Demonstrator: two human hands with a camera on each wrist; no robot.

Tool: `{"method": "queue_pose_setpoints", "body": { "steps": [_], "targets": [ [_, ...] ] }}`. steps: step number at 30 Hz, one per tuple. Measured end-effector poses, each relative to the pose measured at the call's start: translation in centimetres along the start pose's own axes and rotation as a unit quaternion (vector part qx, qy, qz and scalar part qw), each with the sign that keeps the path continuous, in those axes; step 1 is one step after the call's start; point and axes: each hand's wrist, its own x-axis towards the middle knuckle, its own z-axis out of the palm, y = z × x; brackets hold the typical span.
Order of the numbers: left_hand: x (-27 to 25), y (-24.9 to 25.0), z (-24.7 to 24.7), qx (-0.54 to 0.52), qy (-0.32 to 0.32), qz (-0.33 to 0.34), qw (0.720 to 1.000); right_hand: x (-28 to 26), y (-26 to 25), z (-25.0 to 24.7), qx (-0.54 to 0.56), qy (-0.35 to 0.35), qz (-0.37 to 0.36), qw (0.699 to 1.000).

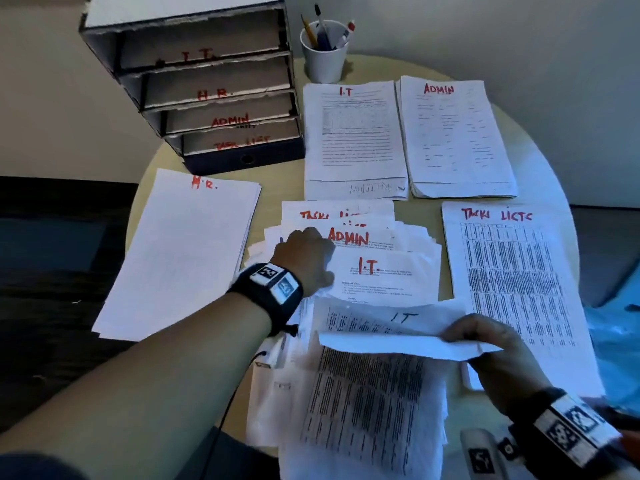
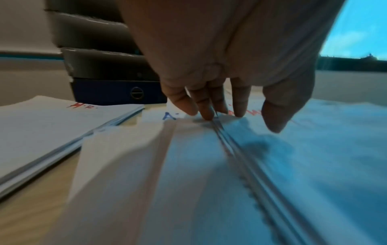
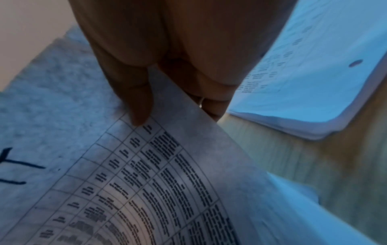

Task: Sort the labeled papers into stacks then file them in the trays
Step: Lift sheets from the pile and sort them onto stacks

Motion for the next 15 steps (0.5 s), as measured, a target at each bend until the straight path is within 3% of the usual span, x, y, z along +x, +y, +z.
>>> {"method": "queue_pose_setpoints", "body": {
  "steps": [2,5,9,12,15],
  "targets": [
    [0.5,0.3,0.5,0.063,-0.007,-0.014,0.998,-0.1,0.1,-0.3,0.004,0.016,0.002,1.000],
    [0.4,0.2,1.1,0.054,0.016,-0.021,0.998,-0.3,0.3,-0.4,0.023,0.017,-0.001,1.000],
    [-0.6,0.1,0.6,-0.065,0.023,-0.032,0.997,-0.4,0.5,-0.6,0.059,0.016,0.020,0.998],
    [-2.0,-0.7,-0.1,-0.176,0.043,0.015,0.983,-0.2,-0.2,-0.5,0.080,0.043,0.023,0.996],
    [-5.1,-1.0,-0.5,-0.299,0.069,0.085,0.948,0.0,-0.3,-0.6,0.079,0.050,0.032,0.995]
  ]
}}
